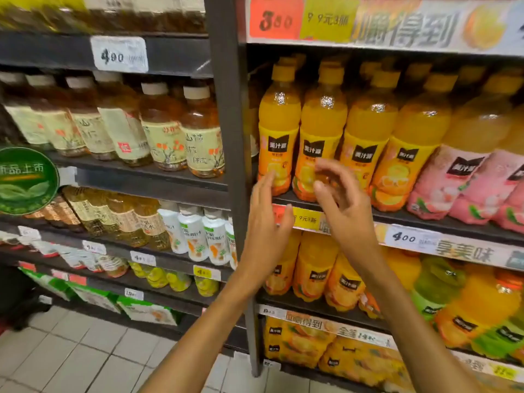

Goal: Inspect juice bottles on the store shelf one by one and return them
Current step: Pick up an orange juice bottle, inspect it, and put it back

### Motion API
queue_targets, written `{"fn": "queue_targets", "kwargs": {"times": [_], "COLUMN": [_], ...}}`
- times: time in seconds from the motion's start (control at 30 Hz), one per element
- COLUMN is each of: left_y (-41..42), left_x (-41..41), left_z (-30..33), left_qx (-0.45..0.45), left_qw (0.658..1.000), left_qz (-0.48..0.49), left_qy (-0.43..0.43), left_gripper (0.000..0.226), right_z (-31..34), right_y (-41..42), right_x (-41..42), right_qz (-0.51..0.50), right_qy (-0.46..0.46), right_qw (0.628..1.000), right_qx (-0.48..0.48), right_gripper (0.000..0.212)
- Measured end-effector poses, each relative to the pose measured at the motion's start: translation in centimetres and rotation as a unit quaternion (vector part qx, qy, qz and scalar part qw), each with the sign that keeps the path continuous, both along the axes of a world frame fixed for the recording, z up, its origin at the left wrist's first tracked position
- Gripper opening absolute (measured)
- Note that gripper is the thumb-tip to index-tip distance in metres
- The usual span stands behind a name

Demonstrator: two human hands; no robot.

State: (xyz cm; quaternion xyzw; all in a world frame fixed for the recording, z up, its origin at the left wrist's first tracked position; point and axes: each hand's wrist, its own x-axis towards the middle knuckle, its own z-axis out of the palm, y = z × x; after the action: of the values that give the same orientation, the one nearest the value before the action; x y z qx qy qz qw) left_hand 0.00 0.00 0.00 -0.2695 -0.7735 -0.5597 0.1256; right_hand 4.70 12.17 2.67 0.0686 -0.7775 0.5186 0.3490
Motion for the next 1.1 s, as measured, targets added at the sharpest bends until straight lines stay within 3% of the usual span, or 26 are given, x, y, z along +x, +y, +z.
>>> {"fn": "queue_targets", "kwargs": {"times": [0.13,0.23,0.37,0.47,0.57,0.7,0.87,1.0,1.1], "left_y": [3.3,4.8,5.3,5.2,5.5,5.7,5.3,4.6,3.9], "left_x": [-1.2,-2.4,-4.6,-4.7,-4.0,-2.7,-1.4,-1.1,-0.8], "left_z": [2.1,2.4,2.9,2.3,1.6,0.4,-0.5,-0.8,-0.9], "left_qx": [-0.059,-0.033,-0.007,0.008,0.015,0.016,0.052,0.071,0.096], "left_qw": [0.991,0.983,0.979,0.981,0.979,0.974,0.978,0.981,0.982], "left_qz": [0.121,0.18,0.193,0.179,0.199,0.225,0.201,0.182,0.16], "left_qy": [0.024,0.006,-0.068,-0.07,-0.051,-0.027,-0.006,0.006,0.004], "left_gripper": [0.077,0.078,0.082,0.076,0.072,0.071,0.071,0.069,0.068], "right_z": [3.7,5.4,6.9,7.1,7.2,7.3,7.0,6.6,6.6], "right_y": [0.2,0.4,0.4,0.5,0.4,-0.3,-0.3,-0.9,-1.4], "right_x": [-2.5,-4.4,-6.6,-7.8,-8.5,-8.4,-6.9,-5.5,-4.5], "right_qz": [-0.121,-0.173,-0.235,-0.294,-0.327,-0.302,-0.172,-0.022,0.045], "right_qy": [0.078,0.093,0.112,0.115,0.116,0.13,0.109,0.041,0.015], "right_qw": [0.968,0.93,0.881,0.83,0.813,0.836,0.92,0.972,0.988], "right_qx": [0.207,0.312,0.396,0.459,0.467,0.439,0.335,0.229,0.15], "right_gripper": [0.033,0.038,0.048,0.051,0.056,0.062,0.072,0.059,0.053]}}
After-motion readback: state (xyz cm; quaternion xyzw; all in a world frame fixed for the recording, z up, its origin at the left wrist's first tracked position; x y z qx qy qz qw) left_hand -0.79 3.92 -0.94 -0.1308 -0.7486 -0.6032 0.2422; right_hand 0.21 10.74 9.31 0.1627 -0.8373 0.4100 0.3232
